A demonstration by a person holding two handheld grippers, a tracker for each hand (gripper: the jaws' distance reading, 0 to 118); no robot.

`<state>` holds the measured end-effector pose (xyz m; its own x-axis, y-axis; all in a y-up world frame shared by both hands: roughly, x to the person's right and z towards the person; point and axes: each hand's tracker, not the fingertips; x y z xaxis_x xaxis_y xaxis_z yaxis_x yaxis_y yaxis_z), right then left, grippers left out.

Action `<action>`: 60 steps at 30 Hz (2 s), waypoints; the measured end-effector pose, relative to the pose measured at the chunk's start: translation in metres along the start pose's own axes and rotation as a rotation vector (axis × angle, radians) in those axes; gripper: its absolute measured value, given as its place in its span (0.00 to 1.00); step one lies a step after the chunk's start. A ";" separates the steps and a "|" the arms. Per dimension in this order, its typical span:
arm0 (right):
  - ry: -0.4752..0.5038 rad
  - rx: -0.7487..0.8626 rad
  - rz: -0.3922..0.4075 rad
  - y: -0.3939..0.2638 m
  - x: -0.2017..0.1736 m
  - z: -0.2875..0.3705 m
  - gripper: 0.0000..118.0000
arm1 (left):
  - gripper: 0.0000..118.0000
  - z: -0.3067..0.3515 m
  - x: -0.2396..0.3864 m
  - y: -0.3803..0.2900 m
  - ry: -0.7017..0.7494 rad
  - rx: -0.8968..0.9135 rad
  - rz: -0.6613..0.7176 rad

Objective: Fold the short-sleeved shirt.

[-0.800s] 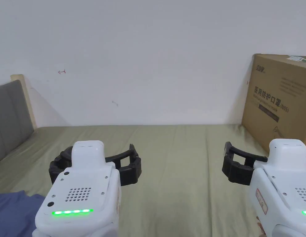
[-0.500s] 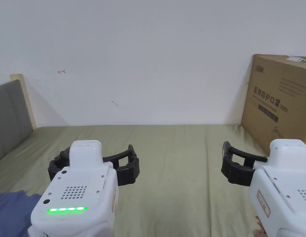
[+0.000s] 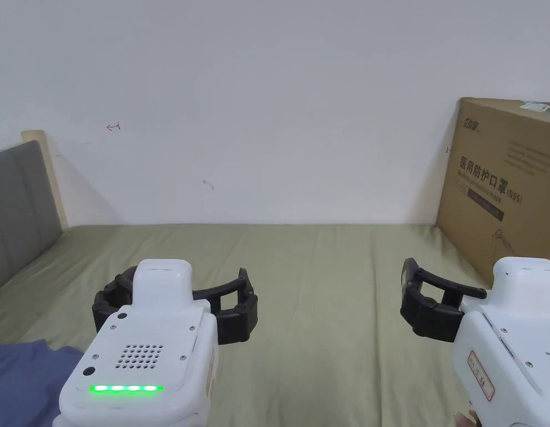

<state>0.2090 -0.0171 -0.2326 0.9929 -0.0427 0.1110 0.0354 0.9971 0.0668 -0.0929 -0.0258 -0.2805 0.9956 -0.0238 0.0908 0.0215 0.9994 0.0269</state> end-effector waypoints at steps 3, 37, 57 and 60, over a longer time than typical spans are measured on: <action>-0.066 -0.044 0.046 0.001 -0.004 -0.001 0.99 | 0.97 0.004 0.001 -0.001 0.006 0.002 -0.031; 0.586 -0.237 -0.010 -0.038 -0.217 -0.042 0.00 | 0.00 0.111 -0.245 -0.011 0.481 -0.160 0.087; 0.408 -0.548 0.106 -0.104 -0.143 -0.082 0.00 | 0.96 -0.134 -0.403 -0.289 0.284 -1.198 0.319; 0.413 -0.575 0.124 -0.112 -0.146 -0.084 0.00 | 1.00 -0.124 -0.369 -0.275 0.240 -1.192 0.210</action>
<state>0.0701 -0.1176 -0.3396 0.9512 -0.0131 -0.3083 -0.1395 0.8730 -0.4674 -0.4548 -0.2891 -0.4448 0.9787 0.0195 -0.2044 -0.1960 0.3843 -0.9021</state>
